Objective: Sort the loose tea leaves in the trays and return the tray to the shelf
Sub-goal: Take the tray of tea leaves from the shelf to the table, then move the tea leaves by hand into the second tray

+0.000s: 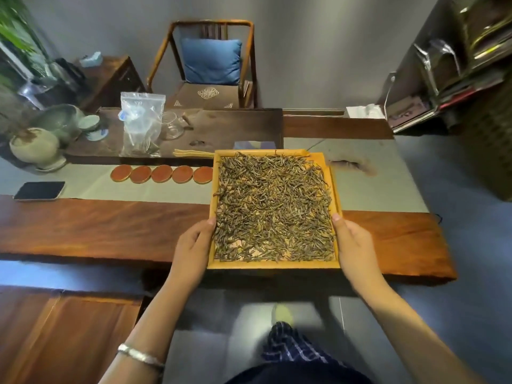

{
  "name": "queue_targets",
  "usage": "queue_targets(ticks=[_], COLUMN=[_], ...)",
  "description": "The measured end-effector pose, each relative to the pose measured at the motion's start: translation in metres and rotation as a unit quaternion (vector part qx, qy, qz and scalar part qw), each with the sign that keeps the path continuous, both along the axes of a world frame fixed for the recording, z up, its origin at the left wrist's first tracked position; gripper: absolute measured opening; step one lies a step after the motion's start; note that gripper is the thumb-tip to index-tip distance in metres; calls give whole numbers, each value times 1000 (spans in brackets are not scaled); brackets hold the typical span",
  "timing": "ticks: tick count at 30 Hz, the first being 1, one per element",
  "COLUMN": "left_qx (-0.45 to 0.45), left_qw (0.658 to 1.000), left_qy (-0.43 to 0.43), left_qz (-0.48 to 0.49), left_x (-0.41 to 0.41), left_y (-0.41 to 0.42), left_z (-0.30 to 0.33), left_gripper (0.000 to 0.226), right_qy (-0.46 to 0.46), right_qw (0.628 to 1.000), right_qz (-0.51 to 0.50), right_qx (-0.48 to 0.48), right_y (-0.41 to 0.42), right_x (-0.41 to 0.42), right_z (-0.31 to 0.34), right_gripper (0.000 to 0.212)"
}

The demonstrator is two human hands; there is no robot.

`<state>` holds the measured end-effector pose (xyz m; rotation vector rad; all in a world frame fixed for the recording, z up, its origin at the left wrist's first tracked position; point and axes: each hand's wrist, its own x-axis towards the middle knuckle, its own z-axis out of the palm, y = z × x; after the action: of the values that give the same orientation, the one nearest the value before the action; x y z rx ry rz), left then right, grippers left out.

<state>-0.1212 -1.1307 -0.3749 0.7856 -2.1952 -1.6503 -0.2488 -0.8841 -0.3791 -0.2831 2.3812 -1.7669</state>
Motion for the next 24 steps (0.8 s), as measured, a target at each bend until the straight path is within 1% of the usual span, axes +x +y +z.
queue_targets(ticks=[2,5,9,11,16,19,20,22,23,24], left_qx=[7,29,58,56,101,98,97,106,112,115], left_qw=[1000,999,996,995,990,991,990,989,988,988], left_qy=[4,0,-22,-27,-55,-62,-64,-68,-72,-77], left_qz=[10,32,67,80,83,74,75,77,75,72], left_x=[-30,-72,-102,-113,-118,-119,-120,-121,-121,-120], left_y=[-8,-15,-18,-21,-26,-29,-29,-29,-29,-29], left_z=[-1,-8,-28,-35,-50,-56,-57,-59,-61,-64], left_gripper=[37,36,39,39,39,38,38,37,37,37], right_qy=[-2,18,10,-13,-59,-83,-87,-72,-49,-19], right_qw=[1000,1000,999,999,996,993,993,992,991,989], right_qz=[1,-4,3,11,25,28,22,-4,-14,-15], right_qx=[8,24,45,39,62,78,82,101,121,148], right_y=[-8,-21,-30,-34,-40,-40,-39,-39,-38,-38], right_x=[-29,-67,-85,-92,-97,-100,-104,-113,-118,-124], right_z=[-3,-5,-15,-21,-39,-47,-48,-50,-50,-51], right_gripper=[47,48,43,41,39,37,34,22,20,24])
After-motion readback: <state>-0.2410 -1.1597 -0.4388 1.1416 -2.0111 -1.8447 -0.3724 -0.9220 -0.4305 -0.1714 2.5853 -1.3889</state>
